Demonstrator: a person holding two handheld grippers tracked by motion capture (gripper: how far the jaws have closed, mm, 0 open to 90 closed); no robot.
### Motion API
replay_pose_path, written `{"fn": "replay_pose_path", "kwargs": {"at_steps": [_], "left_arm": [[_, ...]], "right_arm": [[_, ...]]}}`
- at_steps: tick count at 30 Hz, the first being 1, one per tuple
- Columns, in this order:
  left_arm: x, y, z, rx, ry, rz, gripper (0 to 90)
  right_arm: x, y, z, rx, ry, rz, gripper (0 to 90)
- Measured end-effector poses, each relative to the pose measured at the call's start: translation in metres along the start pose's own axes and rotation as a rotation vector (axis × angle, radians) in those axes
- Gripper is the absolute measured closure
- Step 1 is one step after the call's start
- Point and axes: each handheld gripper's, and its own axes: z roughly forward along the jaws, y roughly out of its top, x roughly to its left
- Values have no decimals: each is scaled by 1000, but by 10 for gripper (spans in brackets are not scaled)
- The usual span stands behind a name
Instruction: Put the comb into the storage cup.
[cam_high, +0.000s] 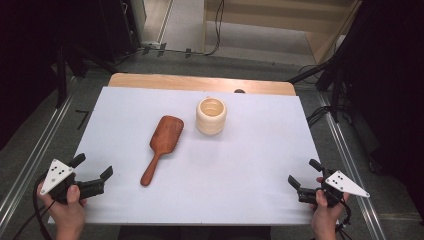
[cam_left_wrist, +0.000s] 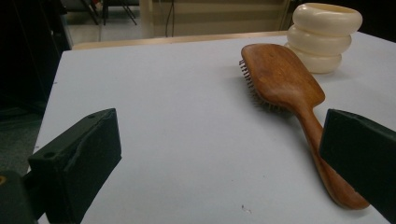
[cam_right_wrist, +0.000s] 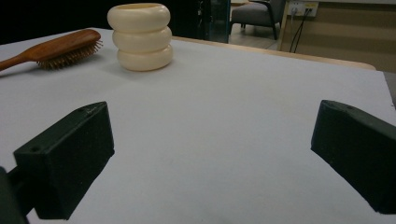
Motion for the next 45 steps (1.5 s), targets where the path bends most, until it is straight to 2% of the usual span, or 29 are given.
{"fn": "replay_pose_path", "kwargs": {"at_steps": [14,26,31,36,41,45], "left_arm": [[-17,25,10,44,-3,34,0],[-26,57,21,53,-33,63,0],[-32,65,26,62,-49,74,0],[-36,68,37,98,-73,73,0],[-39,70,51,149,-91,49,0],[-44,70,61,171,-107,52,0]], "right_arm": [[2,0,1,2,8,-8,0],[2,0,2,6,13,-11,0],[2,0,1,5,15,-12,0],[2,-1,2,4,14,-12,0],[2,-1,2,5,13,-13,0],[2,-1,2,5,12,-14,0]]}}
